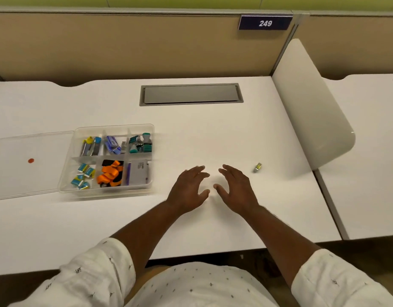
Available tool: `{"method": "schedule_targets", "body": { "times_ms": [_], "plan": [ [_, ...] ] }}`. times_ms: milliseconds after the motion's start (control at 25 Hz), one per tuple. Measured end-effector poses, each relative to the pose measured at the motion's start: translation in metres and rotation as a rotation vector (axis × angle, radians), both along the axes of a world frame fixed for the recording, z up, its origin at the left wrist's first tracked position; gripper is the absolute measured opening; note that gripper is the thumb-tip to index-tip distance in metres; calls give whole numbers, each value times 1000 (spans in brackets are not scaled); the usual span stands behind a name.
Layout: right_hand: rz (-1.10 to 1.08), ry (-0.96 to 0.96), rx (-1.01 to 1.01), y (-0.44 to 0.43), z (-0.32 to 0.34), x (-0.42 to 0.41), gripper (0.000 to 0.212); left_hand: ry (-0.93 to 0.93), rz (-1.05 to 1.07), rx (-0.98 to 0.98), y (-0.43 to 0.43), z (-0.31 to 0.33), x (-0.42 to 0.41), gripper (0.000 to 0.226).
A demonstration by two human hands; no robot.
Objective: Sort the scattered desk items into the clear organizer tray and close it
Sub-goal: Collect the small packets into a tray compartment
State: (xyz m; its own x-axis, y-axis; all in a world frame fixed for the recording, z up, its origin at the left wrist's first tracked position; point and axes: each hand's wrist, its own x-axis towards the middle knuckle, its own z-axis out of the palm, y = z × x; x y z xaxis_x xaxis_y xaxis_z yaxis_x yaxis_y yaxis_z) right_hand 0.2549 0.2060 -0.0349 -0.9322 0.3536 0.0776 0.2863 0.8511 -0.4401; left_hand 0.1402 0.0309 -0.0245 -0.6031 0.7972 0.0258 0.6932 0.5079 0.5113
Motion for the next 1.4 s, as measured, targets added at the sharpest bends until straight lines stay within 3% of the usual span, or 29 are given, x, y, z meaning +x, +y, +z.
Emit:
{"method": "schedule_targets", "body": {
  "times_ms": [160,320,520,840,1040,1240,1400],
  "plan": [
    [-110,-15,1,46,-10,28,47,-100,-80,-38,40,-7,35,46],
    [-168,-62,70,80,-12,40,49,-130,-270,-151,78,-13,57,56],
    [-137,-224,96,107,-19,39,58,22,-503,-259,104,-25,69,60],
    [-182,-85,40,118,-26,39,46,13,-402,-302,114,-17,61,40],
    [-203,-71,-6,117,-30,45,50,-61,-311,-287,112,-16,56,52],
    [-177,-122,-34,108,-28,47,38,-79,-269,-271,106,-15,55,37],
    [-169,-54,-99,93,-23,48,32,-123,-208,-222,95,-9,50,40]
  ]
}}
